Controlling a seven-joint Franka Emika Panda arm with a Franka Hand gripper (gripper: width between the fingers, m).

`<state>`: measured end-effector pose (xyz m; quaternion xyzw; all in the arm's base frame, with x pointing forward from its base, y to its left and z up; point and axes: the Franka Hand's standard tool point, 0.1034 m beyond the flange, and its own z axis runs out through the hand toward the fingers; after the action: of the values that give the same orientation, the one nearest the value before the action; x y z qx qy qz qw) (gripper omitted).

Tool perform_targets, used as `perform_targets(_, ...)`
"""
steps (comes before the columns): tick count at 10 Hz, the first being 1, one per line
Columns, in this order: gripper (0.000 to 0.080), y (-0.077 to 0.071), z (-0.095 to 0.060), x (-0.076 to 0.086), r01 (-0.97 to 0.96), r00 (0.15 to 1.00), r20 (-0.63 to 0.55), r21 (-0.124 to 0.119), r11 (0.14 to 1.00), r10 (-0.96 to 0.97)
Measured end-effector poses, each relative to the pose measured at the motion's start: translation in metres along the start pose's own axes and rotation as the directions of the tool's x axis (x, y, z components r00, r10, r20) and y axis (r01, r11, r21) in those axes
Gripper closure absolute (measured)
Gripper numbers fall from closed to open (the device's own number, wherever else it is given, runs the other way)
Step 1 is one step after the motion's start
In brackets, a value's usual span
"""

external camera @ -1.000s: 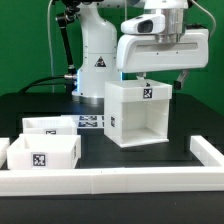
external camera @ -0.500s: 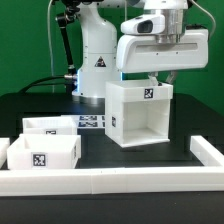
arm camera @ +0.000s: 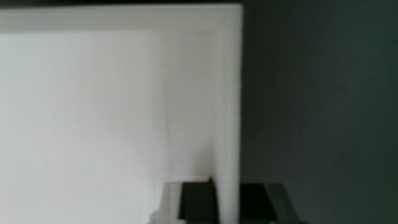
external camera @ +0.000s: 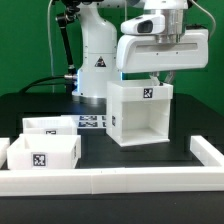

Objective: Assemble drawer

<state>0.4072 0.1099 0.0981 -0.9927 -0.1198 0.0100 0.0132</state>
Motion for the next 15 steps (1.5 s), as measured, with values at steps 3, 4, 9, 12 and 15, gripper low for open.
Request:
perform_targets(3, 0.0763, 0.006, 0.000, 0.013, -0.025, 1.000, -0.008, 0.003, 1.000, 0.025)
perform_targets(4, 0.0763, 0.010, -0.001, 0.024, -0.047, 0.999, -0.015, 0.006, 0.999, 0.047)
perform_targets(9, 0.0763, 0.044, -0.004, 0.087, -0.137, 0.988, -0.068, 0.018, 0.990, 0.138)
perform_targets(12, 0.0763, 0.058, -0.005, 0.131, -0.172, 0.978, -0.112, 0.028, 0.985, 0.174)
perform_targets(15, 0.0762, 0.064, -0.007, 0.164, -0.182, 0.972, -0.147, 0.035, 0.983, 0.185)
